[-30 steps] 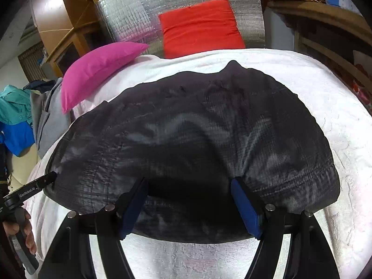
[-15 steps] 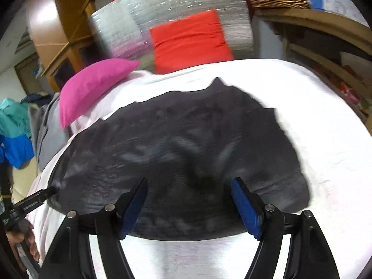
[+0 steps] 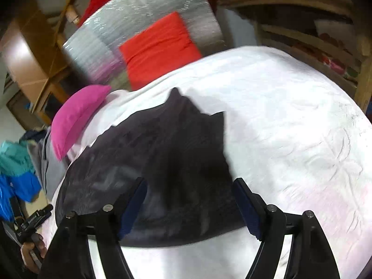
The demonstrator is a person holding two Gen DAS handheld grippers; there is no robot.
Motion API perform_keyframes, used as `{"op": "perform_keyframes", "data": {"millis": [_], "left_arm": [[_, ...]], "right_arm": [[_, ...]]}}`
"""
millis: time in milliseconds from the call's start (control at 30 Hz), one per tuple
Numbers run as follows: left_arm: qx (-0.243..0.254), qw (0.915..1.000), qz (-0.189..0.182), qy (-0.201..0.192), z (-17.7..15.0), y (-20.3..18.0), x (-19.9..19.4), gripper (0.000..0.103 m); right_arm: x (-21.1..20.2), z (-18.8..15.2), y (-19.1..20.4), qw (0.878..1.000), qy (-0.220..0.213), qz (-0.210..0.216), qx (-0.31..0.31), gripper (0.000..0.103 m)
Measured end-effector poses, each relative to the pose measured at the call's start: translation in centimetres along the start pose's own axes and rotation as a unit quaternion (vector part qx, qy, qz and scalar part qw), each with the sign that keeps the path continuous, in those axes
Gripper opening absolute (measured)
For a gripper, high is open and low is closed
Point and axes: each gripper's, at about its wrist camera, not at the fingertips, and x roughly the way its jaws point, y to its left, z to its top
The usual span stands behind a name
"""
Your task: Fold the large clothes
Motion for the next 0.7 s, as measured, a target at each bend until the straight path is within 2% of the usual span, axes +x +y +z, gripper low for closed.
{"op": "perform_keyframes", "data": {"millis": [33, 67, 133, 200, 300, 467, 500, 567, 633, 667, 700], "left_arm": [[-0.008, 0.9993, -0.033, 0.016, 0.7, 0.6, 1.1, 0.075], [-0.01, 0.9983, -0.046, 0.035, 1.3, 0.9, 2.2, 0.075], [0.001, 0.997, -0.053, 0.056, 2.1, 0.6, 3.8, 0.076], [0.022, 0.9944, -0.068, 0.078, 2.6, 0.0, 5.1, 0.082], [0.033, 0.994, -0.066, 0.081, 2.9, -0.2, 5.8, 0.083], [0.003, 0.9923, -0.062, 0.107, 3.4, 1.1, 8.0, 0.083], [-0.008, 0.9909, -0.071, 0.114, 3.3, 1.4, 8.6, 0.083], [-0.013, 0.9901, -0.081, 0.114, 3.2, 1.4, 9.0, 0.083], [-0.004, 0.9892, -0.087, 0.118, 3.1, 0.9, 9.2, 0.067], [-0.003, 0.989, -0.085, 0.121, 3.1, 0.7, 9.3, 0.057], [0.0, 0.9887, -0.087, 0.122, 3.1, 0.4, 9.3, 0.04]], "right_arm": [[0.4, 0.6, -0.7, 1.0, 0.009, 0.007, 0.009, 0.079], [1.3, 1.5, -1.6, 0.999, 0.021, 0.018, 0.02, 0.079], [3.7, 2.9, -3.2, 0.997, 0.057, 0.032, 0.04, 0.079], [5.9, 3.7, -3.8, 0.994, 0.084, 0.048, 0.059, 0.079], [7.9, 4.2, -3.6, 0.987, 0.112, 0.091, 0.067, 0.079], [10.3, 4.1, -3.0, 0.985, 0.135, 0.09, 0.057, 0.08], [10.4, 4.1, -2.9, 0.985, 0.134, 0.089, 0.056, 0.078], [10.5, 4.1, -2.5, 0.985, 0.135, 0.096, 0.046, 0.064], [10.7, 4.2, -2.0, 0.986, 0.142, 0.085, 0.031, 0.05], [10.7, 4.2, -2.0, 0.985, 0.145, 0.085, 0.029, 0.044], [10.6, 4.4, -1.9, 0.986, 0.145, 0.081, 0.026, 0.031]]}}
